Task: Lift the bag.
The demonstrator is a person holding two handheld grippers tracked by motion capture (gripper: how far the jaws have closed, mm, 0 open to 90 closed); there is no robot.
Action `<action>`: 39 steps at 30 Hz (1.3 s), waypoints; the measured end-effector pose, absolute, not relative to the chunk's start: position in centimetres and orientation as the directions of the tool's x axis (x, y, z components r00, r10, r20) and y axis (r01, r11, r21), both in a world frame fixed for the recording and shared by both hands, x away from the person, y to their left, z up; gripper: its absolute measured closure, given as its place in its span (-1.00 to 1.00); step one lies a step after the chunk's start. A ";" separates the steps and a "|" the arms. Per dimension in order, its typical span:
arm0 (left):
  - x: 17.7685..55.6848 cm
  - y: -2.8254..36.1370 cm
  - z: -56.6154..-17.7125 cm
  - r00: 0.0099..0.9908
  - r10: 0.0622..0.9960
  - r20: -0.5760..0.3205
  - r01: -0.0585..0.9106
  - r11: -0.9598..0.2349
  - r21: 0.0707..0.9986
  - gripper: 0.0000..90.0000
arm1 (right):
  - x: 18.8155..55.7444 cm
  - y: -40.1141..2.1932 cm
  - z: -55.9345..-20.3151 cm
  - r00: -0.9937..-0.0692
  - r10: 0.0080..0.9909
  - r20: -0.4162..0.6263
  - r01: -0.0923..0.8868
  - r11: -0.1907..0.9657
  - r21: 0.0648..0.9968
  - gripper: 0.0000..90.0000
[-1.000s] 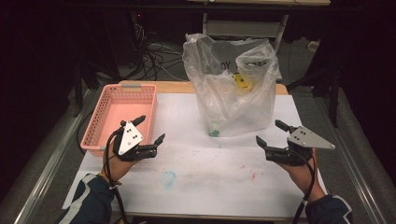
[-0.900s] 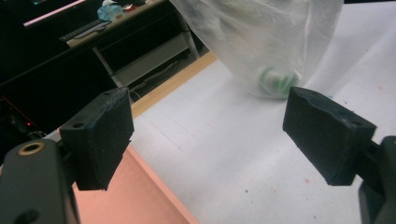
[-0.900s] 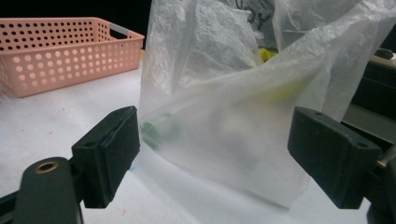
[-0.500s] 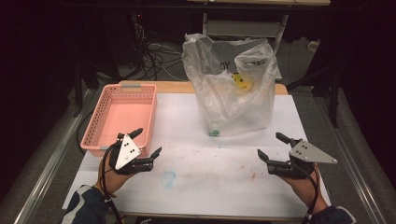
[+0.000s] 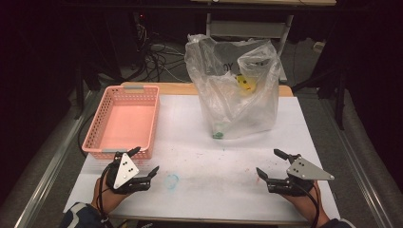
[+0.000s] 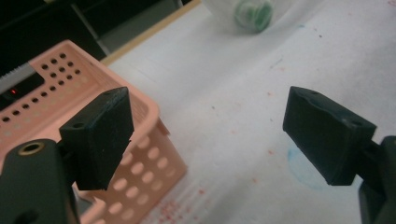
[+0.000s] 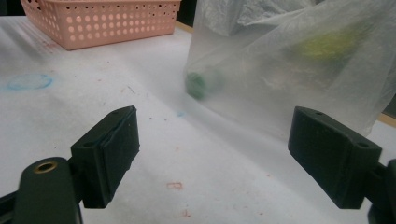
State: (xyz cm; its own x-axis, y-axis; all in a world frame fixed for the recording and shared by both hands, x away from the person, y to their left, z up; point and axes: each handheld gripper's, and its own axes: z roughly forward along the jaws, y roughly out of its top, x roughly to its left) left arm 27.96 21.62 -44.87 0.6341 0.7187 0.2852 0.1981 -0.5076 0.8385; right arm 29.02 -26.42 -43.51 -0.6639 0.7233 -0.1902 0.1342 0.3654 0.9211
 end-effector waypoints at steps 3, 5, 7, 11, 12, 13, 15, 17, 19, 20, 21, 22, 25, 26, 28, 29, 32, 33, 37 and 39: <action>27.7 21.5 -45.1 0.643 0.705 0.300 0.193 -0.528 0.827 -0.65 | 28.8 -26.3 -43.6 -0.665 0.720 -0.198 0.133 0.376 0.917 -0.62; 27.8 21.6 -45.1 0.644 0.707 0.292 0.190 -0.518 0.834 -0.64 | 28.8 -26.3 -43.6 -0.667 0.718 -0.197 0.125 0.369 0.921 -0.62; 27.9 21.7 -45.1 0.644 0.710 0.283 0.197 -0.512 0.836 -0.64 | 28.6 -26.2 -43.5 -0.665 0.719 -0.202 0.123 0.372 0.920 -0.62; 28.0 21.7 -45.2 0.649 0.707 0.280 0.199 -0.513 0.835 -0.64 | 28.6 -26.1 -43.6 -0.669 0.715 -0.204 0.126 0.379 0.917 -0.62; 28.0 21.7 -45.2 0.649 0.706 0.282 0.198 -0.515 0.834 -0.64 | 28.6 -26.1 -43.6 -0.665 0.717 -0.208 0.125 0.381 0.916 -0.62; 28.0 21.7 -45.2 0.646 0.709 0.281 0.199 -0.513 0.835 -0.64 | 28.6 -26.0 -43.6 -0.666 0.716 -0.211 0.122 0.383 0.916 -0.62; 28.0 21.8 -45.2 0.647 0.712 0.273 0.201 -0.504 0.840 -0.64 | 28.6 -26.0 -43.6 -0.670 0.711 -0.212 0.122 0.387 0.914 -0.62; 28.1 21.7 -45.2 0.645 0.713 0.276 0.203 -0.508 0.837 -0.64 | 28.6 -26.0 -43.6 -0.671 0.710 -0.211 0.120 0.386 0.915 -0.62; 28.1 21.7 -45.2 0.648 0.710 0.276 0.202 -0.509 0.837 -0.64 | 28.6 -26.1 -43.6 -0.670 0.712 -0.209 0.121 0.382 0.916 -0.62; 28.1 21.7 -45.2 0.648 0.709 0.278 0.202 -0.511 0.835 -0.64 | 28.5 -26.1 -43.5 -0.671 0.712 -0.209 0.119 0.381 0.917 -0.62; 28.1 21.6 -45.2 0.650 0.707 0.277 0.201 -0.512 0.835 -0.64 | 28.5 -26.1 -43.5 -0.671 0.711 -0.209 0.118 0.381 0.917 -0.62; 28.1 21.6 -45.2 0.652 0.706 0.277 0.200 -0.513 0.835 -0.64 | 28.5 -26.1 -43.5 -0.671 0.712 -0.209 0.118 0.381 0.917 -0.62; 28.1 21.6 -45.2 0.655 0.703 0.277 0.201 -0.515 0.833 -0.64 | 28.5 -26.0 -43.5 -0.672 0.710 -0.210 0.119 0.383 0.916 -0.62; 28.1 21.6 -45.2 0.654 0.704 0.277 0.202 -0.516 0.833 -0.64 | 28.5 -26.0 -43.5 -0.673 0.709 -0.211 0.116 0.383 0.916 -0.62; 28.1 21.7 -45.2 0.653 0.706 0.273 0.204 -0.511 0.835 -0.64 | 28.5 -25.9 -43.5 -0.675 0.707 -0.211 0.115 0.383 0.916 -0.62; 28.1 21.7 -45.2 0.653 0.707 0.271 0.204 -0.510 0.836 -0.64 | 28.5 -25.9 -43.5 -0.677 0.706 -0.211 0.114 0.383 0.917 -0.62; 28.1 21.7 -45.2 0.653 0.707 0.271 0.206 -0.510 0.835 -0.64 | 28.5 -25.8 -43.5 -0.677 0.704 -0.213 0.115 0.388 0.915 -0.62; 28.2 21.7 -45.3 0.653 0.707 0.272 0.206 -0.511 0.834 -0.64 | 28.5 -25.8 -43.5 -0.676 0.705 -0.214 0.118 0.391 0.913 -0.62; 28.3 21.7 -45.3 0.652 0.708 0.271 0.211 -0.513 0.832 -0.64 | 28.6 -25.9 -43.6 -0.675 0.705 -0.216 0.120 0.394 0.911 -0.62; 28.4 21.7 -45.3 0.651 0.708 0.271 0.211 -0.513 0.832 -0.64 | 28.6 -25.9 -43.6 -0.677 0.705 -0.212 0.122 0.392 0.912 -0.62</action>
